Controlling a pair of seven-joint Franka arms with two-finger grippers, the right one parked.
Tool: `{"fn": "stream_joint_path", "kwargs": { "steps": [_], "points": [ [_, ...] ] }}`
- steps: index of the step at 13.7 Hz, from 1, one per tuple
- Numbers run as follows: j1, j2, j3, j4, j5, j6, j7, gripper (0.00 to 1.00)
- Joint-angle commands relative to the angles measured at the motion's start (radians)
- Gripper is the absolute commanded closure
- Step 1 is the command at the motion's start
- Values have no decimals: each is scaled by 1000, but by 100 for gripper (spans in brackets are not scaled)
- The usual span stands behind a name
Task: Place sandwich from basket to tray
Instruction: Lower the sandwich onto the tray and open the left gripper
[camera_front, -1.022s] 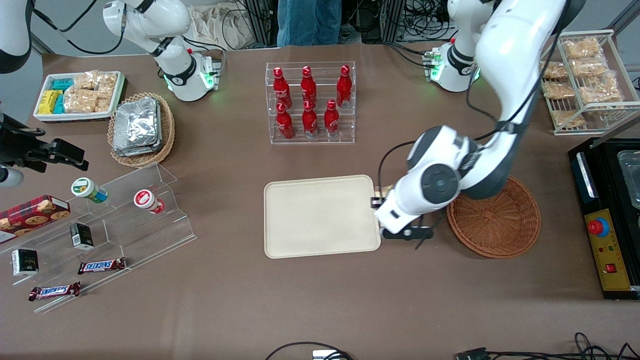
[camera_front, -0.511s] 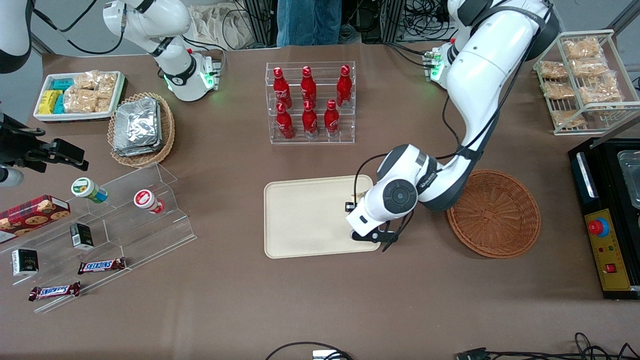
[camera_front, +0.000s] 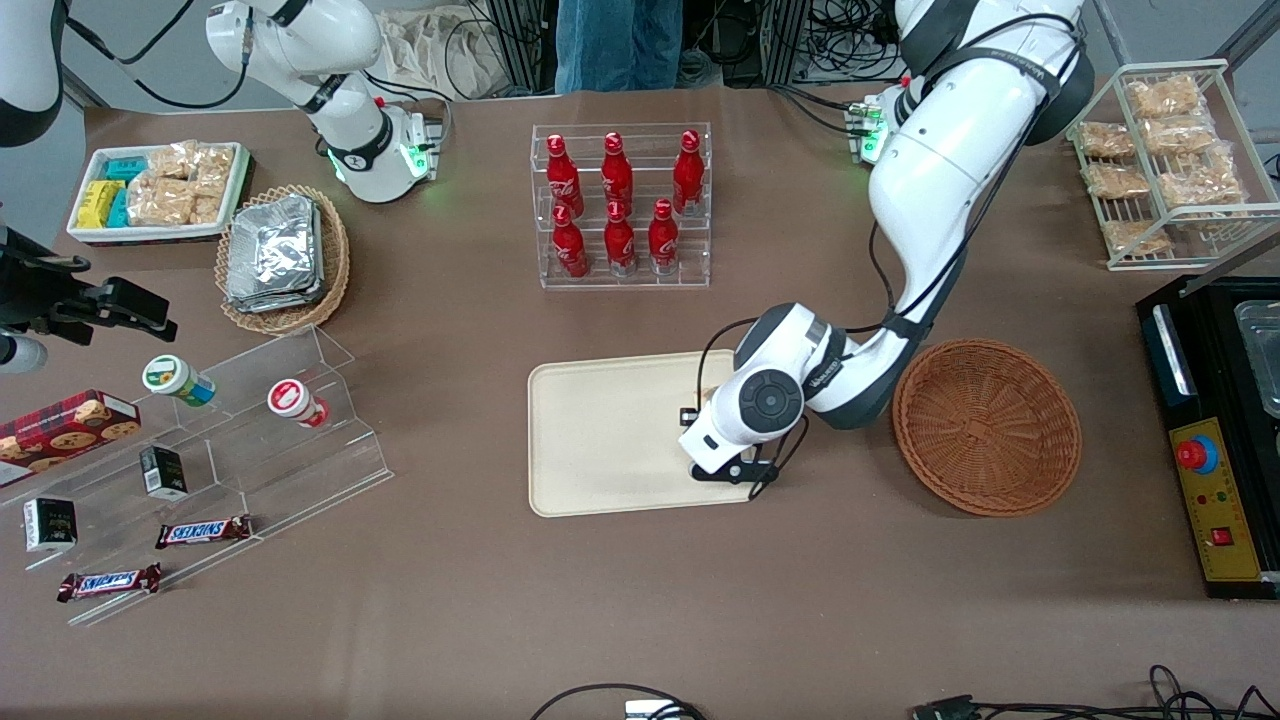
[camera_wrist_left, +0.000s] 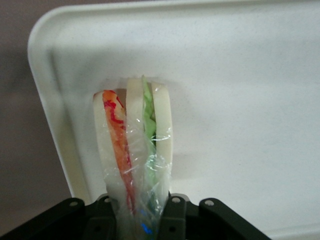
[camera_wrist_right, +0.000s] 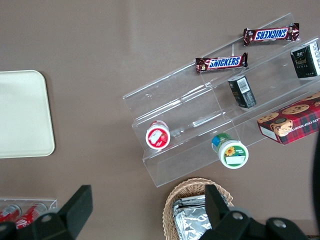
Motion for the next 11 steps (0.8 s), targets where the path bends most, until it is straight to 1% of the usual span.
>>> {"fn": "stream_joint_path", "kwargs": {
  "steps": [1,2,3,5,7,10,11],
  "points": [
    [-11,11,10,15,30,3,-26,1],
    [-11,10,8,15,67,3,-27,0],
    [-11,8,8,16,83,3,-29,0],
    [-1,-11,8,22,84,-6,-38,0],
    [11,-80,8,18,84,-45,-40,0],
    [68,-212,8,19,83,-185,-40,0],
    [88,-257,7,27,69,-238,-40,0]
  ]
}}
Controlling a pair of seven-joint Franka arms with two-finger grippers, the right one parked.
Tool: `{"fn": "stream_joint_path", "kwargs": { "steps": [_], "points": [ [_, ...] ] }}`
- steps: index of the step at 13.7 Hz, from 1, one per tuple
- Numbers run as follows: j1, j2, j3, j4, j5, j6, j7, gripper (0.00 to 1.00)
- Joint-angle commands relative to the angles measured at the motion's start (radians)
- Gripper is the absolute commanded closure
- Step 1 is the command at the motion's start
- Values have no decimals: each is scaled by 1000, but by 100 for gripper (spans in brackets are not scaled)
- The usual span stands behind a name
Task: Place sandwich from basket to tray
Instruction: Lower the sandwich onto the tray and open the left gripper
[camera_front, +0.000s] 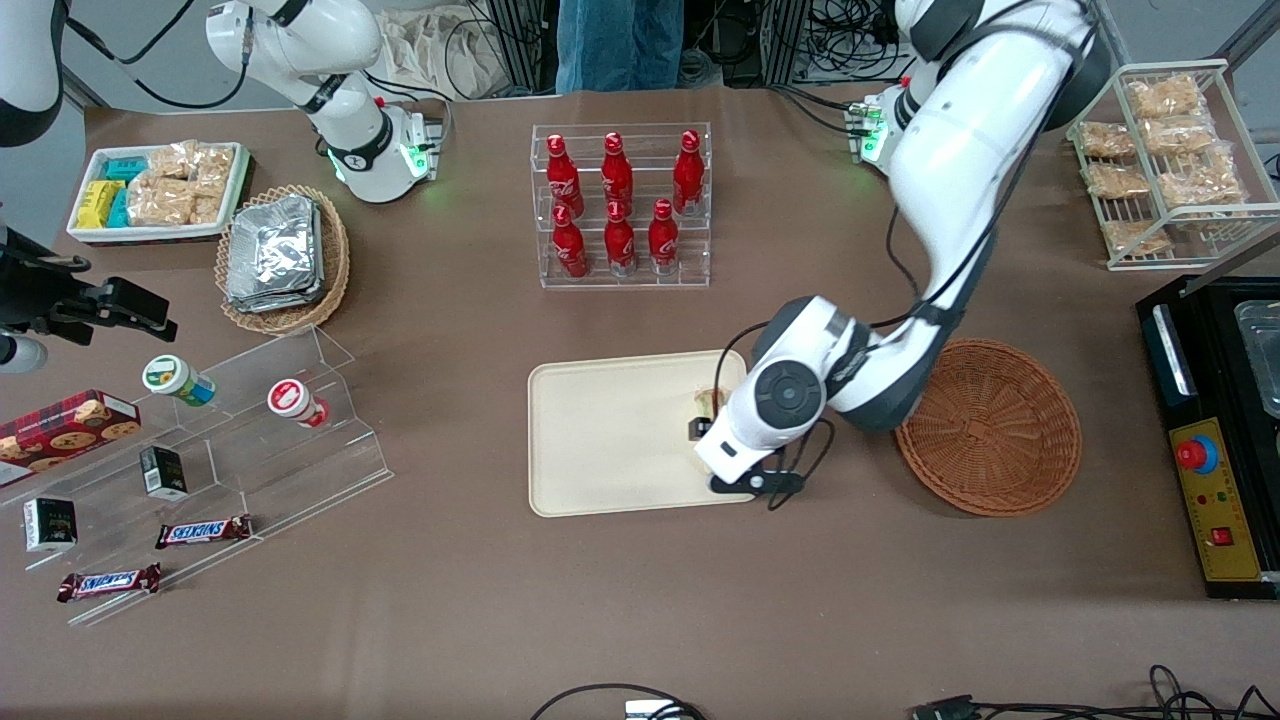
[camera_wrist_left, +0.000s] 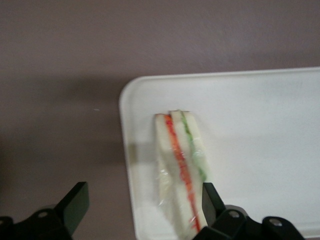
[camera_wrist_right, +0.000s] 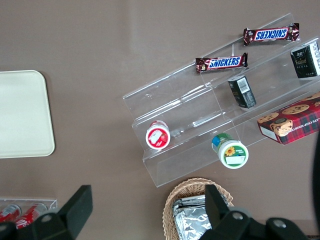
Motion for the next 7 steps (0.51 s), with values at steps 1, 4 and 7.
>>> {"fn": "stream_joint_path", "kwargs": {
  "steps": [1,4,7],
  "points": [
    [68,-165,0,-26,-1,-152,-5,0],
    [140,-297,-1,-25,3,-340,11,0],
    [224,-397,-1,-25,-1,-479,41,0]
  ]
}}
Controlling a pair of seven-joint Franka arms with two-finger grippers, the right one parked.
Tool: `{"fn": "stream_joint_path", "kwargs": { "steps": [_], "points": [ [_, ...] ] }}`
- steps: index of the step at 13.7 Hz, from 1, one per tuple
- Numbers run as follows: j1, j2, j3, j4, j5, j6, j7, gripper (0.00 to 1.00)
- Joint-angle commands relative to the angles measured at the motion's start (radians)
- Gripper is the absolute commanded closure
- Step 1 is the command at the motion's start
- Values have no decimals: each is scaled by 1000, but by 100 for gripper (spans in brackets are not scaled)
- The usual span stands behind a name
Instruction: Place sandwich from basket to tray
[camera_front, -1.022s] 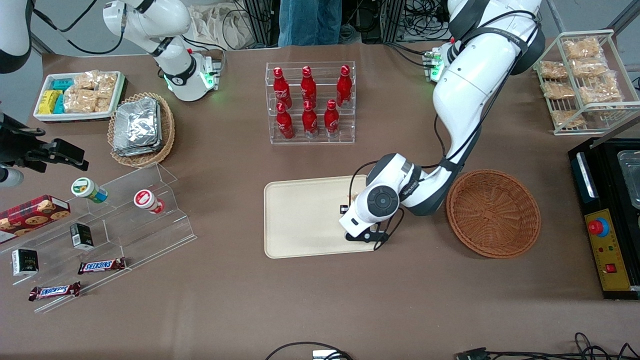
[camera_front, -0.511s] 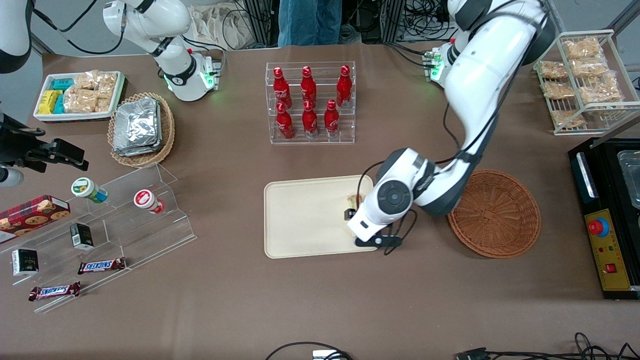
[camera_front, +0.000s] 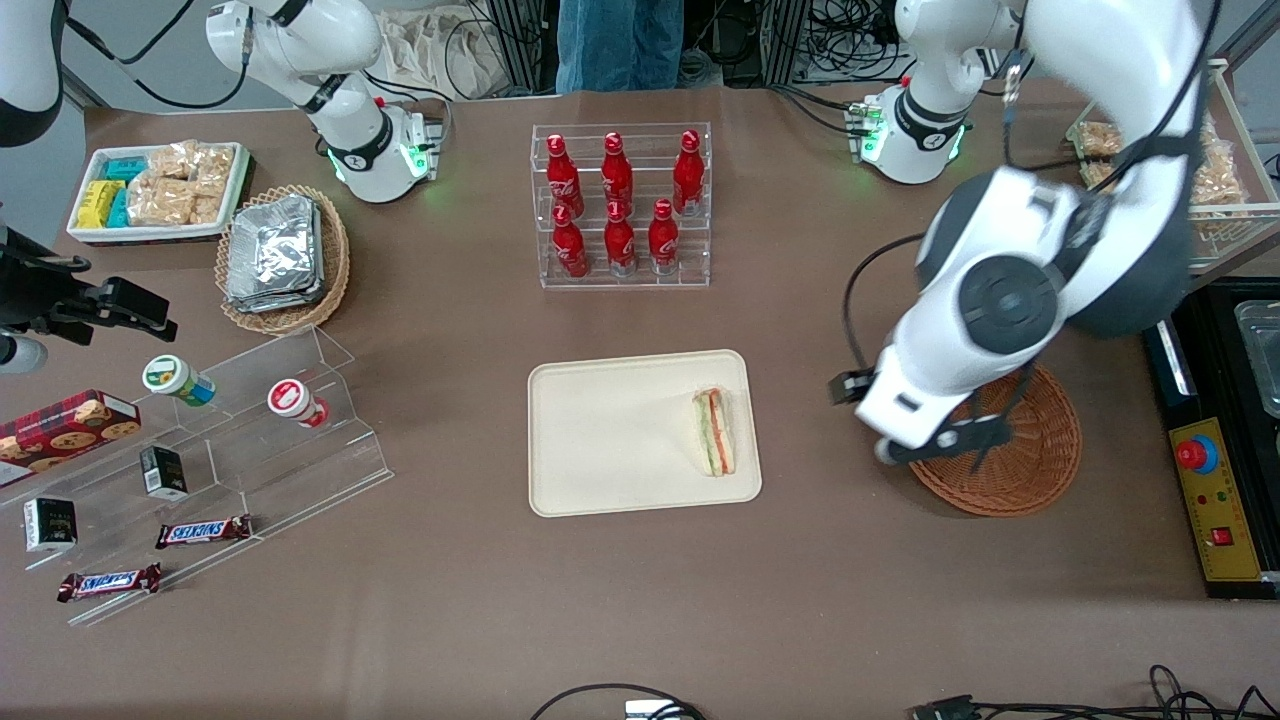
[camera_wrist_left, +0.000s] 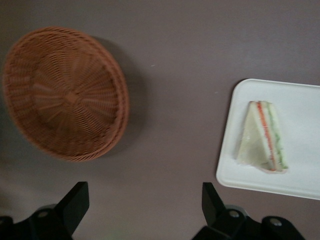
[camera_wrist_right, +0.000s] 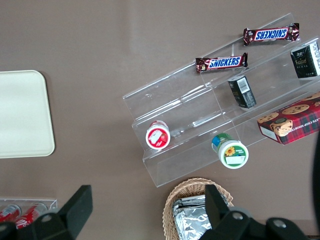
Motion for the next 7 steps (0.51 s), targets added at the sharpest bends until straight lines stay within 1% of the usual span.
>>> {"fn": "stream_joint_path", "kwargs": {
  "steps": [1,3,6,7],
  "points": [
    [71,-107,-2,-33,-2,-81,73,0],
    [125,-159,-4,-33,-2,-156,158,0],
    [191,-198,-2,-41,-2,-196,262,0],
    [194,-201,-2,-39,-2,-205,284,0]
  ]
}}
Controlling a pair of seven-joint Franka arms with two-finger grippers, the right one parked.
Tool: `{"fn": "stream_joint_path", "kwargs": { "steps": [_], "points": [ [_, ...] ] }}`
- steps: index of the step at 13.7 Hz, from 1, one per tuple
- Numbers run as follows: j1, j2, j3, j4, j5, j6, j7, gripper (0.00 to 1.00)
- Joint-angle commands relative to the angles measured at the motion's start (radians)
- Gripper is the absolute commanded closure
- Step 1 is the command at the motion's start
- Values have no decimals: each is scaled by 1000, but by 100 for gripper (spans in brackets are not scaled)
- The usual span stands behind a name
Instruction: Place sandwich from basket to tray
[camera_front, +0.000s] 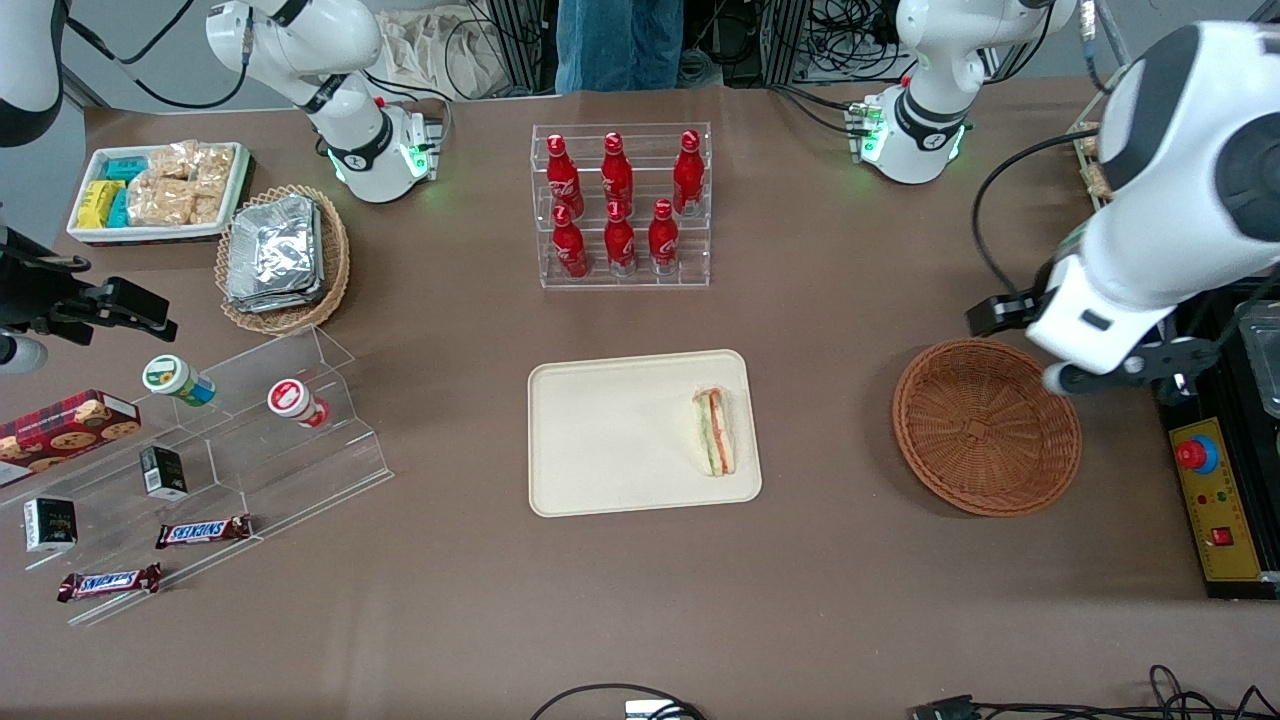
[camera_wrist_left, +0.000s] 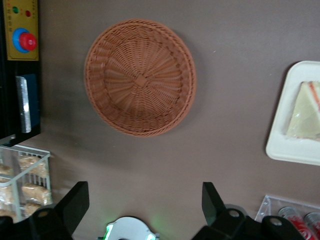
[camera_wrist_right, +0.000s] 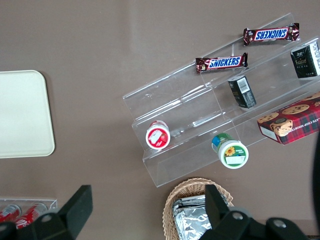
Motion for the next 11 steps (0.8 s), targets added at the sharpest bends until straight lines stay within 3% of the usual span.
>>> {"fn": "stream_joint_path", "kwargs": {
  "steps": [1,4,11],
  "points": [
    [34,-34,-3,-35,-1,-30,56,0],
    [96,-40,-5,-38,-4,-58,119,0],
    [121,-57,4,-45,-53,-81,148,0]
  ]
}}
